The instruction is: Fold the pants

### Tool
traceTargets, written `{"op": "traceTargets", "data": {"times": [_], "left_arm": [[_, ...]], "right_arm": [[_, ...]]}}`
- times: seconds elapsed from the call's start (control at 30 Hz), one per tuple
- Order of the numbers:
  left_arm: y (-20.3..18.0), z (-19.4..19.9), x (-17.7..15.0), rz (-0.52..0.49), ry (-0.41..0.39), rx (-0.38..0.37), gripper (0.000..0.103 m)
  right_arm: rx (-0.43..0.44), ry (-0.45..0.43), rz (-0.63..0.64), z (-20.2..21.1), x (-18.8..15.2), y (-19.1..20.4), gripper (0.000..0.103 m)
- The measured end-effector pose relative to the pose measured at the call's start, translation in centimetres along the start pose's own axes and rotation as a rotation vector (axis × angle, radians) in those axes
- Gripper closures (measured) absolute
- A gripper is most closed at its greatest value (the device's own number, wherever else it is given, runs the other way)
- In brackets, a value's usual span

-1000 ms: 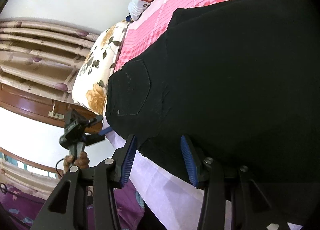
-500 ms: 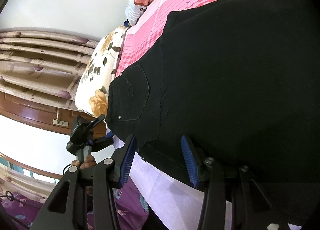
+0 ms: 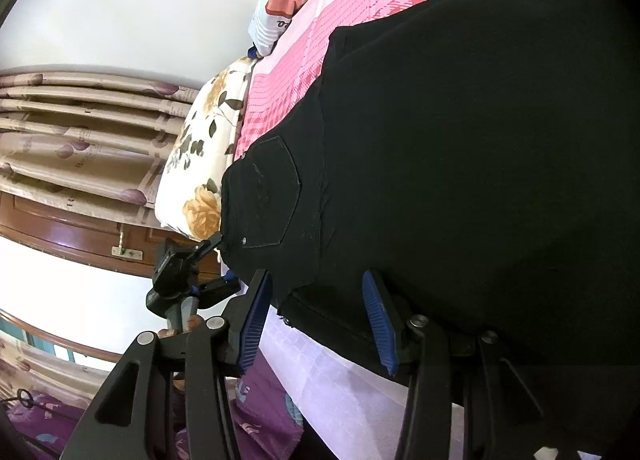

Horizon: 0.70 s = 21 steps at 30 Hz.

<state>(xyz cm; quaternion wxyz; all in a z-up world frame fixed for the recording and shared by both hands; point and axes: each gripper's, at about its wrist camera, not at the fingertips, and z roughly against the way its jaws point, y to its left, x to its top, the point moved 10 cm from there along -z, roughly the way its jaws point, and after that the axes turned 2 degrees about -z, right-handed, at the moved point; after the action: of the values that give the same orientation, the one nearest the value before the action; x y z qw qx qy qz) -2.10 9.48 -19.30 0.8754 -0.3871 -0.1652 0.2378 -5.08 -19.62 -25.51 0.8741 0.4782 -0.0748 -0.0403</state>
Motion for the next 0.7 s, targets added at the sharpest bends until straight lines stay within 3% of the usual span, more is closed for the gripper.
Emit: {"op": "traceTargets", "data": {"times": [0.1,0.23,0.33,0.47,0.63,0.7], "left_arm": [[-0.7,0.4,0.1,-0.008,-0.038,-0.023,0.032],[-4.0,2.5,0.3,-0.085,-0.119,-0.124,0.033],[-4.4,2.2,0.3,-0.145,-0.131,-0.086,0.034],[-2.4,1.2,0.3,-0.077,-0.122,-0.085,0.034],[0.1,0.8,0.7,0.023,-0.224,-0.097,0.033],[-0.3,0.6,0.6,-0.011,-0.241,-0.063,0.033]], "right_arm": [[0.001,0.000,0.000,0.1,0.0,0.0,0.059],[0.004,-0.001,-0.002,0.2,0.0,0.0,0.059],[0.004,-0.002,-0.007,0.0,0.1,0.0,0.059],[0.009,-0.005,-0.008,0.0,0.1,0.1,0.059],[0.009,-0.004,-0.009,-0.1,0.1,0.1,0.059],[0.011,-0.006,-0.009,-0.1,0.1,0.1,0.059]]}}
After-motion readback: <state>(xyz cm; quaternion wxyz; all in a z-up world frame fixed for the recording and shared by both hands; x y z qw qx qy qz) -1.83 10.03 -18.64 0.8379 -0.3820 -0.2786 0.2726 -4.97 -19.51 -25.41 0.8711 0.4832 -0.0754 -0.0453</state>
